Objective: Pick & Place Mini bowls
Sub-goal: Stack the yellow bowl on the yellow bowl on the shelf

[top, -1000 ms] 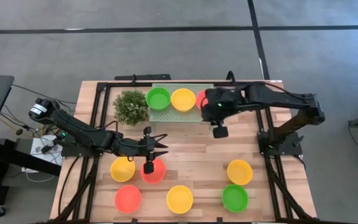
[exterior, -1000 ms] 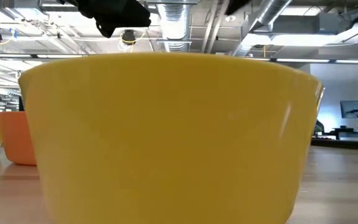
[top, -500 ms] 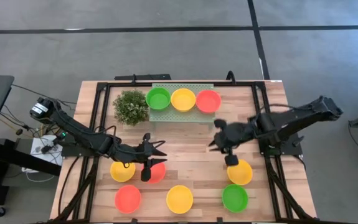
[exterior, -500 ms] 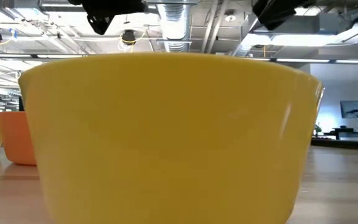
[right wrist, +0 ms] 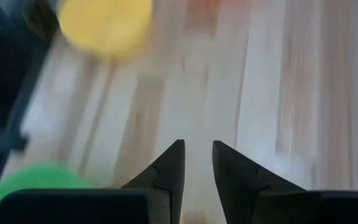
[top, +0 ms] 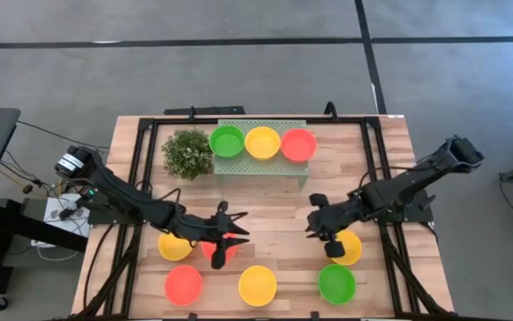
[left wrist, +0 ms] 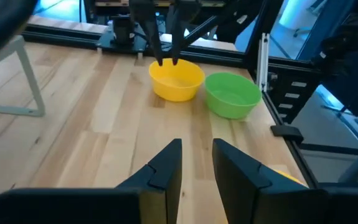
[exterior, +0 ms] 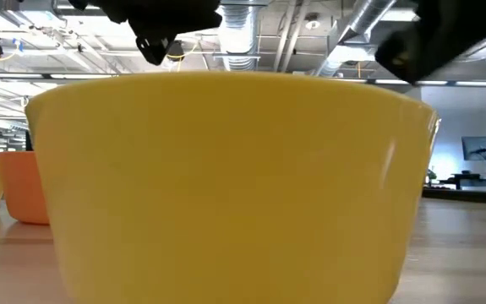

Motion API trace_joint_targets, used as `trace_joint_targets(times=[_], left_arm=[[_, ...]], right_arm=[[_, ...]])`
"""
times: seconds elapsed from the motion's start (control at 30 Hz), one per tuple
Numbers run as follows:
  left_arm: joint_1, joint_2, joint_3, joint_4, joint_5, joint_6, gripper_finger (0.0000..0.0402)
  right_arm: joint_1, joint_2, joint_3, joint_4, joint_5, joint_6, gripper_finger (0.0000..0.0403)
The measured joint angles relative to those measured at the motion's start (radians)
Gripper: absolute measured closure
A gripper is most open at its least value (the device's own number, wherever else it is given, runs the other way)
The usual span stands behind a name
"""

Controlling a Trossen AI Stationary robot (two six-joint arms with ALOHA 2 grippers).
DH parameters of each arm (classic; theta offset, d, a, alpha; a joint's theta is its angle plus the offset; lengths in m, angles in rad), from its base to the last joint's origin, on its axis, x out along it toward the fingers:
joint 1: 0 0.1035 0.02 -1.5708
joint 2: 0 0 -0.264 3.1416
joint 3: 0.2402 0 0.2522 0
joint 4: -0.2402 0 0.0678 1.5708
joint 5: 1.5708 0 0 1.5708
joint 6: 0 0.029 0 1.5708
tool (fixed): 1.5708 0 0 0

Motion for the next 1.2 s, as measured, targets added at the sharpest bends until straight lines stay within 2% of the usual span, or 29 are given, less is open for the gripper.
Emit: trace_joint_targets(times=[0.23, 0.37, 1.0, 1.2], left_arm=[[0.009, 0.002, 0.0, 0.006, -0.004, 0.0, 0.0311], [0.008, 0.002, 0.0, 0.01, -0.004, 0.0, 0.0311], [0.009, 0.001, 0.0, 0.013, -0.004, 0.0, 0.0311], [0.006, 0.001, 0.0, 0.013, -0.004, 0.0, 0.0311]], right_arm=[[0.018, -0.041, 0.0, -0.39, -0.017, 0.241, 0.0326], [0.018, -0.035, 0.0, -0.521, -0.017, 0.368, 0.0326], [0.064, -0.032, 0.0, -0.502, 0.013, 0.406, 0.0326], [0.064, -0.032, -0.077, -0.431, 0.007, 0.433, 0.0326]])
